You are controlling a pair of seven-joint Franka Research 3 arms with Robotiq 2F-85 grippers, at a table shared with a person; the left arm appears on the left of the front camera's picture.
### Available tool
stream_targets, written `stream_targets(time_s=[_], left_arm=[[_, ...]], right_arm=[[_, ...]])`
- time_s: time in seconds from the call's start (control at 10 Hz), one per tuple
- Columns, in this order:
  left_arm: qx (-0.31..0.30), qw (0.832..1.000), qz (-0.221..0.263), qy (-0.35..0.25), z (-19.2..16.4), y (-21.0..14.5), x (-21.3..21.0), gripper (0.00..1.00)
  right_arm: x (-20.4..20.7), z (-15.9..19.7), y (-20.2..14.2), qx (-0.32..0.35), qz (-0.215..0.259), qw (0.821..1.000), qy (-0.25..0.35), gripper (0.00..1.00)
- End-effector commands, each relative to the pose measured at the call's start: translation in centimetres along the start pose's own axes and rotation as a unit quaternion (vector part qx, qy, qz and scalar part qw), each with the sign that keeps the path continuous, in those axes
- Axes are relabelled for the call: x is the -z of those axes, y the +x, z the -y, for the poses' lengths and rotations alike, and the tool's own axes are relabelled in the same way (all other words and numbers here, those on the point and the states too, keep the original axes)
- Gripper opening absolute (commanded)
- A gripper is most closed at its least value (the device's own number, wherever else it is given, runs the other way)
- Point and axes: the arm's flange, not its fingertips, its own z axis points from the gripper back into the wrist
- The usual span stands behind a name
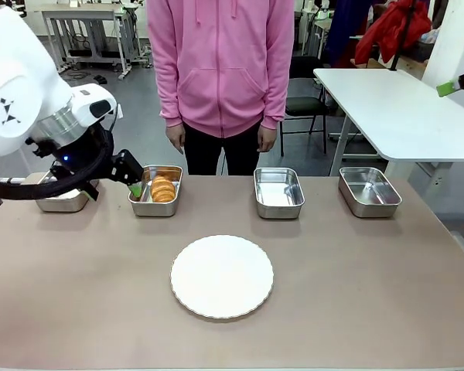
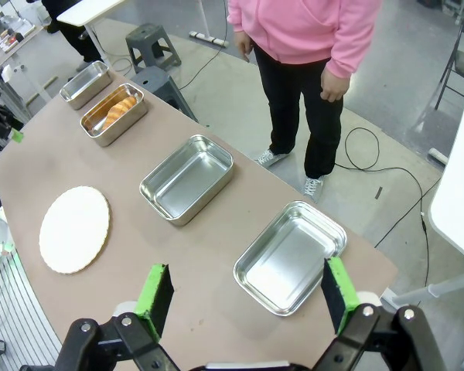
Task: Place the bread in the container.
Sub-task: Place the Butter Roll into the Airtight Container indicated by the human.
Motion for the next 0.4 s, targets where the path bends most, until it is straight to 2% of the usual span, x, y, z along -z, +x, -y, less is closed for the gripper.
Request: stream_targets(time_s=[0.0,0.1,0.2,0.3], left_arm=[[-0.01,1.0,0.013,-0.013,-0.04,-0.92,0.36,1.0],[0.012,0.999,-0.007,-0.029,-0.6,-0.45,0.89,1.0],[0.0,1.0,0.001,-0.002,0.01,-0.59,0.06,1.0],[0.0,1.0,0.001,-0.002,0.01,-0.59,0.06,1.0]], right_arm=[[0.08,-0.13,0.0,-0.001,0.006,1.0,0.003,1.0],[0.08,-0.13,0.0,-0.001,0.006,1.0,0.003,1.0],[0.08,-0.13,0.0,-0.001,0.006,1.0,0.003,1.0],[0.08,-0.13,0.0,-0.001,0.006,1.0,0.003,1.0]])
